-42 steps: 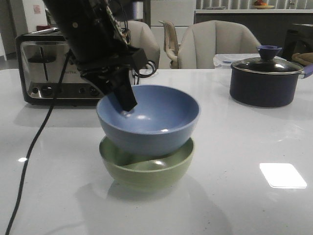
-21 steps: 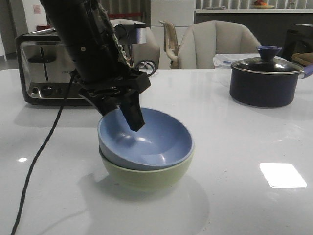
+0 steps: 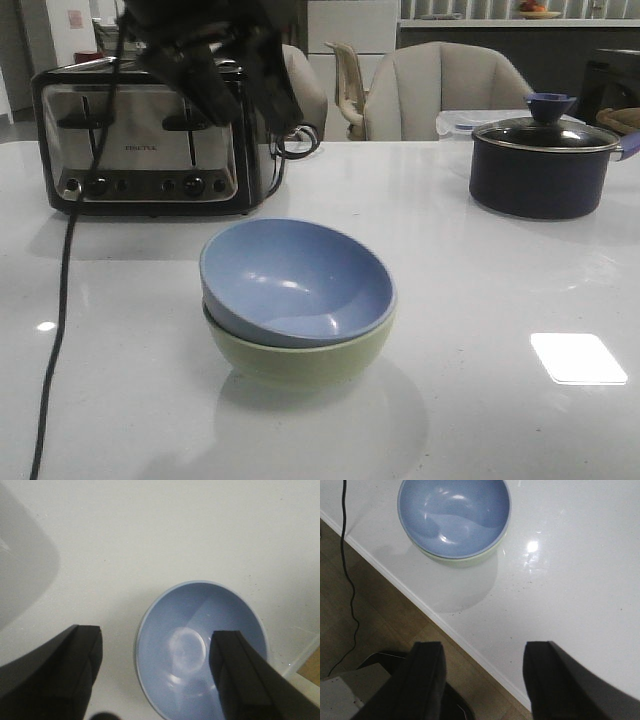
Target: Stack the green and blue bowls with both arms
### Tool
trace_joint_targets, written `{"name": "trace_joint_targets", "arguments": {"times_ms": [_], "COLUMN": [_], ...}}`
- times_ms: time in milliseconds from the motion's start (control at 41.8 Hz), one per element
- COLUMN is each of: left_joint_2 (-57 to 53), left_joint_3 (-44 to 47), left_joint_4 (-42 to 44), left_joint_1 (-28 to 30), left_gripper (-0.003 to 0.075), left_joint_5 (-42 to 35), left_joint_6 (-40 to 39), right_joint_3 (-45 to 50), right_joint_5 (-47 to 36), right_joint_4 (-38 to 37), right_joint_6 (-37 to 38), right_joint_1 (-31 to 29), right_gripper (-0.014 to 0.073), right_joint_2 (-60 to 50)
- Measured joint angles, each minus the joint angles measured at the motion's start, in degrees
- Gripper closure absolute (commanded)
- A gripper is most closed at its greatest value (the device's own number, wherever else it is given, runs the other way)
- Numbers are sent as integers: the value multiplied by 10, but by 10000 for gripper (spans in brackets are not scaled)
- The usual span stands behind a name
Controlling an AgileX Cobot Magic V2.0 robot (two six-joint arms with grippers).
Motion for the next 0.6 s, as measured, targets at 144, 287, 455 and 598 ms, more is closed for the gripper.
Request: {"name": "trace_joint_targets", "arguments": {"times_ms": [144,287,455,598], "left_joint_2": [-103,-218,-332,-416], "left_joint_3": [73,153,240,303], "left_joint_4": [2,5,5,6], "left_joint_1": [0,0,0,0], "left_gripper": [212,212,212,212], "left_joint_5": [-5,-23,-32,-34], "left_joint_6": [0,0,0,0], "right_joint_3": [0,0,0,0], "right_joint_5": [0,0,0,0], "right_joint_4": [0,0,0,0], "right_joint_6": [0,0,0,0], "right_joint_1": [0,0,0,0], "right_gripper": [128,128,128,128], "right_joint_2": [0,0,0,0]}}
